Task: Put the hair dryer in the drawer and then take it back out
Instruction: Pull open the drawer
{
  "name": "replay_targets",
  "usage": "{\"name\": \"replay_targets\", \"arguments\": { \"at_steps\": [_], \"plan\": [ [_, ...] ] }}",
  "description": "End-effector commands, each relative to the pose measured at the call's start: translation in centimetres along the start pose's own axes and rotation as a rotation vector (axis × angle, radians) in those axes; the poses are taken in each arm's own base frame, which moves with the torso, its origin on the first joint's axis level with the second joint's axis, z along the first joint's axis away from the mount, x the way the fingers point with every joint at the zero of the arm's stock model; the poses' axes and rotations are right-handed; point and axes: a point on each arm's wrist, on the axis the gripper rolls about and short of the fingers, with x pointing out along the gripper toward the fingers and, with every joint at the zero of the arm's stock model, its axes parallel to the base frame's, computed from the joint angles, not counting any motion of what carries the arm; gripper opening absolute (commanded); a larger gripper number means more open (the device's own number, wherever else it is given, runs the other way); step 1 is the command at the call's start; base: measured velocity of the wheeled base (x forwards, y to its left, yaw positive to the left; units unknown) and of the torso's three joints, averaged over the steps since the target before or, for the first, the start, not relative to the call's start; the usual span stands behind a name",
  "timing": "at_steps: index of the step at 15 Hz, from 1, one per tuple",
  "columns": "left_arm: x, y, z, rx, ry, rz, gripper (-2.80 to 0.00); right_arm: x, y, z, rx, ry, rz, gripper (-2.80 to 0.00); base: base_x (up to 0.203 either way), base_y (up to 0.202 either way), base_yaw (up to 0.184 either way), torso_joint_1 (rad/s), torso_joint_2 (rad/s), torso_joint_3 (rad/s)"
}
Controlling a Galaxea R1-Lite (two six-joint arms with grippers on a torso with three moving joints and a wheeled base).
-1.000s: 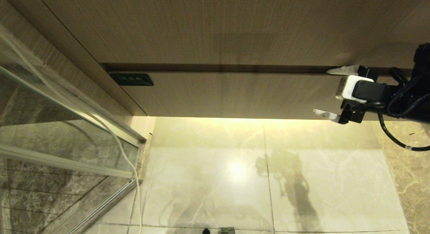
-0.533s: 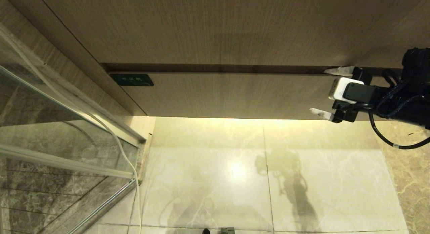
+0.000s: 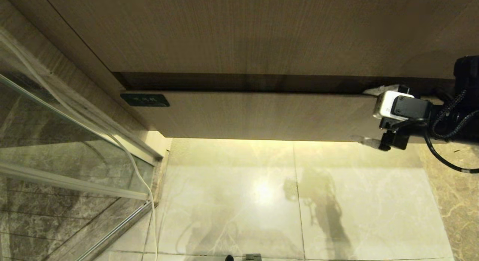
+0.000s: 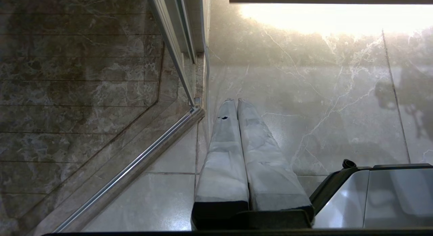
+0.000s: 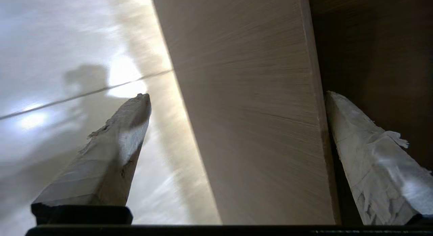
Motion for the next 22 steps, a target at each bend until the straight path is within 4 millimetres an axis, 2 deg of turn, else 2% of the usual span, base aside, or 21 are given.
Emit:
{"name": "replay_targets", "arguments": {
  "at_steps": [1,7,10,13,15,19,22],
  "plan": [
    [0.0,0.0,0.0,0.0,0.001,-0.001,-2.8,-0.9,0.6,-0.2,0.013,0.022,0.029,0.0,0.0,0.0,0.0,0.0,0.0,0.0],
    [0.0,0.0,0.0,0.0,0.001,-0.001,-2.8,-2.4,2.5,-0.5,0.071,0.056,0.109,0.0,0.0,0.0,0.0,0.0,0.0,0.0],
    [0.0,0.0,0.0,0.0,0.001,-0.001,-2.8,-4.9,4.2,-1.1,0.158,0.12,0.215,0.0,0.0,0.0,0.0,0.0,0.0,0.0],
    [0.0,0.0,0.0,0.0,0.001,-0.001,-2.8,-8.9,6.6,-1.1,0.365,0.155,0.324,0.0,0.0,0.0,0.0,0.0,0.0,0.0],
    [0.0,0.0,0.0,0.0,0.001,-0.001,-2.8,-11.3,7.7,-0.9,0.441,0.169,0.31,0.0,0.0,0.0,0.0,0.0,0.0,0.0],
    [0.0,0.0,0.0,0.0,0.001,-0.001,-2.8,-14.1,9.1,-0.3,0.519,0.194,0.296,0.0,0.0,0.0,0.0,0.0,0.0,0.0],
    [0.0,0.0,0.0,0.0,0.001,-0.001,-2.8,-16.8,11.1,0.5,0.543,0.215,0.334,0.0,0.0,0.0,0.0,0.0,0.0,0.0]
  ]
}}
